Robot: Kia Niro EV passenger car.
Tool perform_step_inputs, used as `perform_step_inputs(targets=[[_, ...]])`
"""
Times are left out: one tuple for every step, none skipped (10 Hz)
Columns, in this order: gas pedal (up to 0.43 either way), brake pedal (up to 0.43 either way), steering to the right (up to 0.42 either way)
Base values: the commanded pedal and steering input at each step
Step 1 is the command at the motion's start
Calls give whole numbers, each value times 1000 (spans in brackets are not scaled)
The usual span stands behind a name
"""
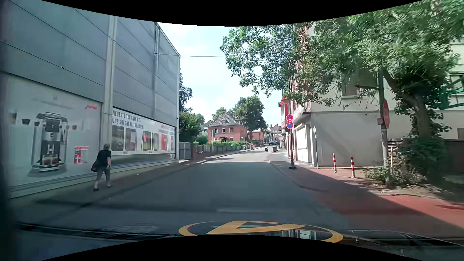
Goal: Follow the waypoints while adhering to traffic rules and regulations
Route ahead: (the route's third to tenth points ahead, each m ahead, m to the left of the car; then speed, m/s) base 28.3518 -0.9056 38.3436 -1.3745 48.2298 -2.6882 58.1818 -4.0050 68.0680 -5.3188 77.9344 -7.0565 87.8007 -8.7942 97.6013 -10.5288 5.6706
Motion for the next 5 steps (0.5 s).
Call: perform_step_inputs(targets=[[59,0,2],[59,0,2],[59,0,2],[59,0,1],[67,0,1]])
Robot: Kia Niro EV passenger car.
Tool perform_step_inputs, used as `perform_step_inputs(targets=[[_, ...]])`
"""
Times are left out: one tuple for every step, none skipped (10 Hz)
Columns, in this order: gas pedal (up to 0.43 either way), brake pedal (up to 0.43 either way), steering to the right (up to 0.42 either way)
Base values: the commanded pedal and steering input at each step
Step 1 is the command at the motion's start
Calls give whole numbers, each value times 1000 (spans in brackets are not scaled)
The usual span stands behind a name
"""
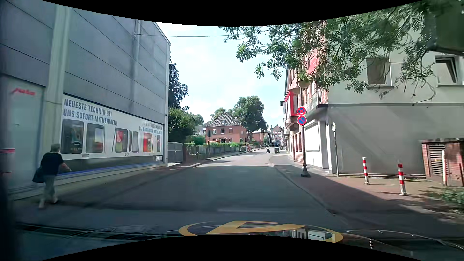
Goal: Follow the waypoints while adhering to traffic rules and regulations
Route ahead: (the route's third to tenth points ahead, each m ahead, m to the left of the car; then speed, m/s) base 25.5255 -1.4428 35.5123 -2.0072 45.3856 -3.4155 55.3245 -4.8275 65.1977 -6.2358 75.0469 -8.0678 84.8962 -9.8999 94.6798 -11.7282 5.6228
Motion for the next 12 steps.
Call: perform_step_inputs(targets=[[67,0,1],[67,0,0],[67,0,0],[67,0,0],[67,0,1],[67,0,1],[67,0,1],[67,0,2],[67,0,2],[79,0,4],[79,0,6],[79,0,7]])
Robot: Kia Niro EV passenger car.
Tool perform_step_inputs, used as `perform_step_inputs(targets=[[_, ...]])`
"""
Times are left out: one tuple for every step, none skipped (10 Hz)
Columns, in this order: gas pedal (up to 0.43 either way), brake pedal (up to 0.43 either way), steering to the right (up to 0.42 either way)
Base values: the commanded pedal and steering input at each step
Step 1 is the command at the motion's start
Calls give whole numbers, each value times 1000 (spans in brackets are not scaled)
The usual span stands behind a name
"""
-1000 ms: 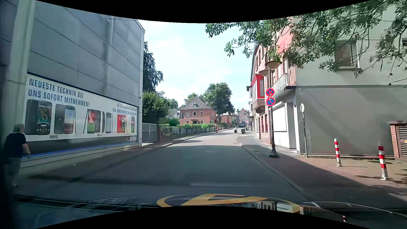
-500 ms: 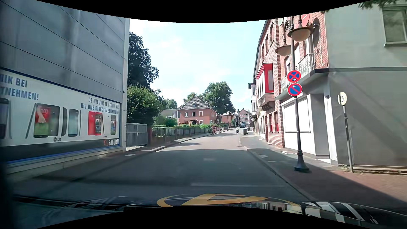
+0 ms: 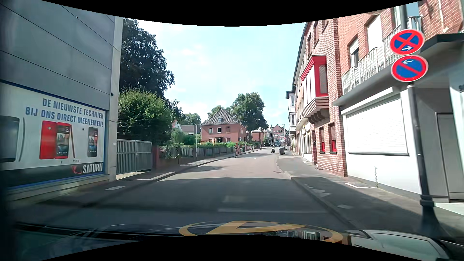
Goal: Follow the waypoints while adhering to traffic rules and regulations
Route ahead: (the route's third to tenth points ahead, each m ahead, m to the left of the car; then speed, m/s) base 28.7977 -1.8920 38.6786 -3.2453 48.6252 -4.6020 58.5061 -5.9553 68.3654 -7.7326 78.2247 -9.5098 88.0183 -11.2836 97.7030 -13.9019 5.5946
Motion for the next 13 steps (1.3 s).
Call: perform_step_inputs(targets=[[79,0,6],[79,0,8],[79,0,11],[79,0,12],[79,0,12],[79,0,13],[79,0,14],[79,0,15],[79,0,15],[79,0,15],[79,0,16],[87,0,15],[98,0,15]])
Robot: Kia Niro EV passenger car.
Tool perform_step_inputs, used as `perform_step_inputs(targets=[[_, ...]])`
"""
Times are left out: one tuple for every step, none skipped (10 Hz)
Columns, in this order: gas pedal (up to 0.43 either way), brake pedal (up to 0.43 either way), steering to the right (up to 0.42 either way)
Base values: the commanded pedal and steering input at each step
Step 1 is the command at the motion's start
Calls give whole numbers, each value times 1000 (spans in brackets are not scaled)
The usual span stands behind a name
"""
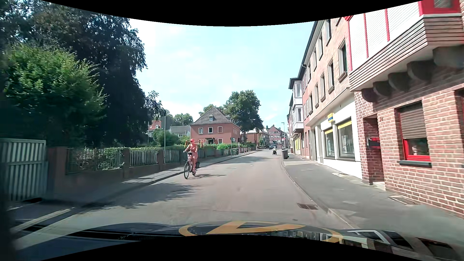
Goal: Follow the waypoints while adhering to traffic rules and regulations
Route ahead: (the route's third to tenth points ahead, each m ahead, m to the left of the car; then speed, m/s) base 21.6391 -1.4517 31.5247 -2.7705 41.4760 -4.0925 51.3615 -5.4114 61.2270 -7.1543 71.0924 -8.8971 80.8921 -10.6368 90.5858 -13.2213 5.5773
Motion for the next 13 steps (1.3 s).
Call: perform_step_inputs(targets=[[98,0,16],[110,0,16],[118,0,17],[130,0,18],[130,0,19],[118,0,20],[118,0,21],[110,0,22],[110,0,28],[110,0,31],[110,0,31],[110,0,33],[110,0,37]])
